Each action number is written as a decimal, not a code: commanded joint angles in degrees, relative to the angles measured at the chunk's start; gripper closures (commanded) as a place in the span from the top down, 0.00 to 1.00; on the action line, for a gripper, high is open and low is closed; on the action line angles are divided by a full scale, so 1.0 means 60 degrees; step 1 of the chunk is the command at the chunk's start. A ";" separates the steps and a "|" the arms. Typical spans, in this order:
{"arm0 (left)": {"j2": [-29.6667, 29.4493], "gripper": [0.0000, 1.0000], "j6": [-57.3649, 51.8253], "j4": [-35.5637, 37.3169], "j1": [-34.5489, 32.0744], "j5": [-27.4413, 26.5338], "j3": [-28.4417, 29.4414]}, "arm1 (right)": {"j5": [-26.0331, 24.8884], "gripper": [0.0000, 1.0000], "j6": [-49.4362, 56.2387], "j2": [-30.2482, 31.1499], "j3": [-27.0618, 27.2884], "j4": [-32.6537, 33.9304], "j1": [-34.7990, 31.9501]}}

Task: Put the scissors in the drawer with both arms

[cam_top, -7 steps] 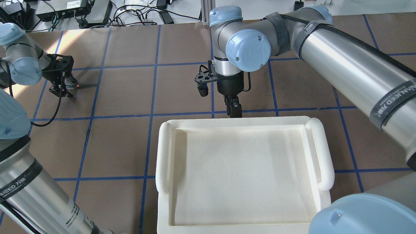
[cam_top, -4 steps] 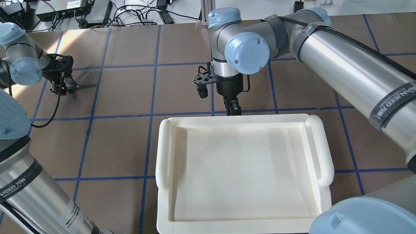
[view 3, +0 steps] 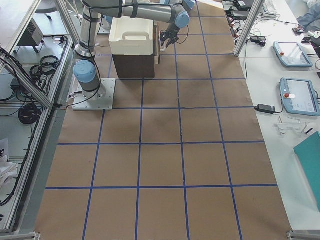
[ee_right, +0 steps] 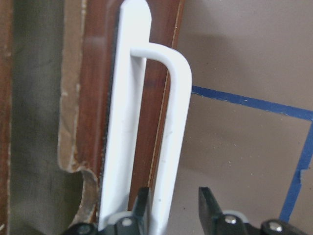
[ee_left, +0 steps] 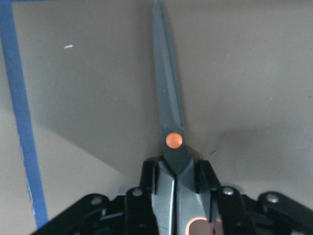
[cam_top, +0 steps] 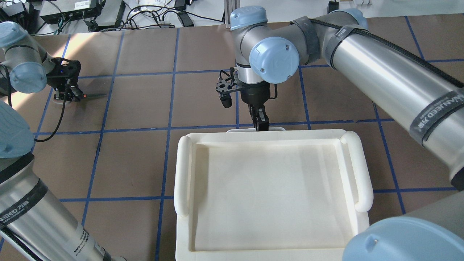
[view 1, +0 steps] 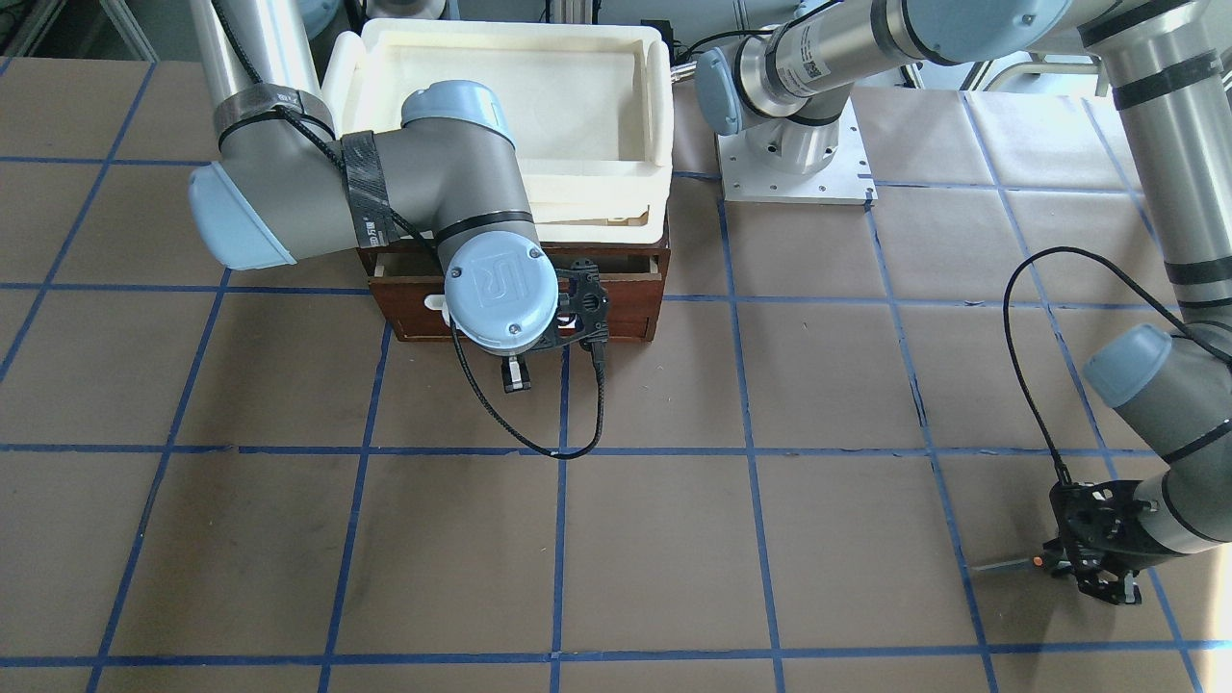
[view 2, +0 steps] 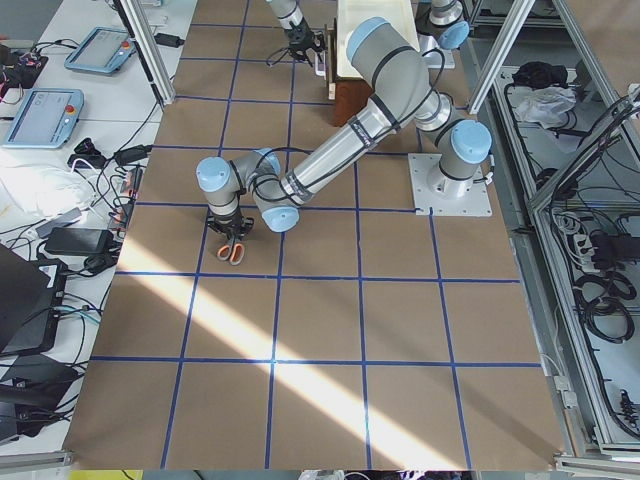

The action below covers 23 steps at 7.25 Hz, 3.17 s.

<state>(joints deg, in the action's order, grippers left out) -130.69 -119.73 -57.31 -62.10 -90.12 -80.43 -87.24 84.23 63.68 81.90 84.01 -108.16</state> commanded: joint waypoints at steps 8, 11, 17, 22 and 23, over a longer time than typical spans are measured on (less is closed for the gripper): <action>0.1360 0.00 0.0194 -0.1139 -0.0782 -0.0214 0.0001 | -0.0225 0.44 0.0712 -0.0900 -0.1724 0.0251 0.0522; 0.2122 0.00 0.0368 -0.1960 -0.1076 -0.0156 0.0001 | -0.0605 0.44 0.0771 -0.1077 -0.2105 0.0545 0.0522; 0.3411 0.00 0.2403 -0.3469 -0.2758 -0.0009 -0.0131 | -0.0636 0.42 0.0933 -0.1531 -0.2399 0.1175 0.0522; 0.3926 0.00 0.3765 -0.4525 -0.3739 0.0387 -0.0145 | -0.0637 0.44 0.0933 -0.1502 -0.2882 0.1058 0.0668; 0.3998 0.00 0.4377 -0.4599 -0.4119 0.0416 -0.0146 | -0.0607 0.50 0.0744 -0.1255 -0.2883 0.1058 0.0727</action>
<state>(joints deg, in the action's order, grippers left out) -107.15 -97.23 -84.13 -84.36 -87.83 -81.27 -91.05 89.60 54.88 64.94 90.53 -104.31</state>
